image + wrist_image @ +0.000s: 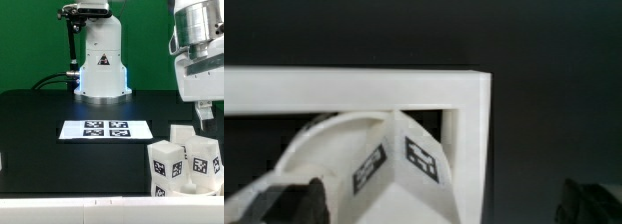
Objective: Assemble stool
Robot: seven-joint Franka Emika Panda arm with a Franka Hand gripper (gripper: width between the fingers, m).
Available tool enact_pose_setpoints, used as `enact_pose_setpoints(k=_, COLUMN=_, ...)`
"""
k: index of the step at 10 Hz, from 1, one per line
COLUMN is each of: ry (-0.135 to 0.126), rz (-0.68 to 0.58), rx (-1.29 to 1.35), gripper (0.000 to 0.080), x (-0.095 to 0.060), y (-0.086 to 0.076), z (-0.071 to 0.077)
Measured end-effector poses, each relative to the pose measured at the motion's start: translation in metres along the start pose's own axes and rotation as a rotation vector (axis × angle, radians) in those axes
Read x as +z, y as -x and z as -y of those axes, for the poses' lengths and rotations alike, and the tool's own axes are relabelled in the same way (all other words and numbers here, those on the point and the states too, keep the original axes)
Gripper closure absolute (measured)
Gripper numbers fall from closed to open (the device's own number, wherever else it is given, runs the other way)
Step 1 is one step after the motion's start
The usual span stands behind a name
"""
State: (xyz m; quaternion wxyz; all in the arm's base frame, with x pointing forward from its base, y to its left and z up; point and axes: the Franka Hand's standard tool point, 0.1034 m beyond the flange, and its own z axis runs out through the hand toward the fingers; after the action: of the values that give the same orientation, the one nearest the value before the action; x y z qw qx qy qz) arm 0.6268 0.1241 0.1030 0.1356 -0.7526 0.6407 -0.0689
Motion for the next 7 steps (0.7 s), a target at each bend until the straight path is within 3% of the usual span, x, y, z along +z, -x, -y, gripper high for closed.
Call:
enact_pose_setpoints(k=2, ry=0.008, rz=-0.001, rx=-0.140, gripper=0.0150, x=0.000, y=-0.001, z=0.000)
enact_pose_setpoints(k=5, ry=0.106, rz=0.037, rx=-0.710, gripper=0.0150, x=-0.008, y=0.005, z=0.005)
enact_pose_setpoints(k=6, ry=0.113, rz=0.041, rx=-0.824, gripper=0.0150, x=-0.006, y=0.012, z=0.003)
enact_pose_setpoints(k=7, ry=0.064, rz=-0.005, rx=-0.863, gripper=0.0150, x=-0.006, y=0.007, z=0.006)
